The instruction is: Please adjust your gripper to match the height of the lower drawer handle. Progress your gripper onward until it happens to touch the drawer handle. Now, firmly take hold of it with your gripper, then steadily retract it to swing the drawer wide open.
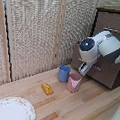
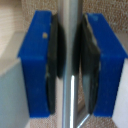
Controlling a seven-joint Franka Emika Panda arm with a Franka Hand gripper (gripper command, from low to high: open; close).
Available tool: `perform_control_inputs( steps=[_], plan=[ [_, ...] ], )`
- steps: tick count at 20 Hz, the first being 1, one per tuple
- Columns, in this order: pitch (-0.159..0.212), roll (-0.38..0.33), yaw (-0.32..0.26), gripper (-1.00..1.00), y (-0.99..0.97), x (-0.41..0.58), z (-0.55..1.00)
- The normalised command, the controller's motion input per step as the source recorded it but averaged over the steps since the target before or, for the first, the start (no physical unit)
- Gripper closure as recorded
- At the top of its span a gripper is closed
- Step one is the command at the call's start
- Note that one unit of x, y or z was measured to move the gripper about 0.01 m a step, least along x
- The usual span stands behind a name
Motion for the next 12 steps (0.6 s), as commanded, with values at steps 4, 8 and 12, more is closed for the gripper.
perform_control_inputs(
  steps=[4, 8, 12],
  plan=[
    [0.036, 0.087, 0.067, -1.0, -0.09, 0.121, 0.12],
    [0.026, 0.112, -0.033, -1.0, 0.04, 0.217, 0.28],
    [0.026, 0.102, -0.104, -1.0, 0.17, 0.288, 0.38]
  ],
)
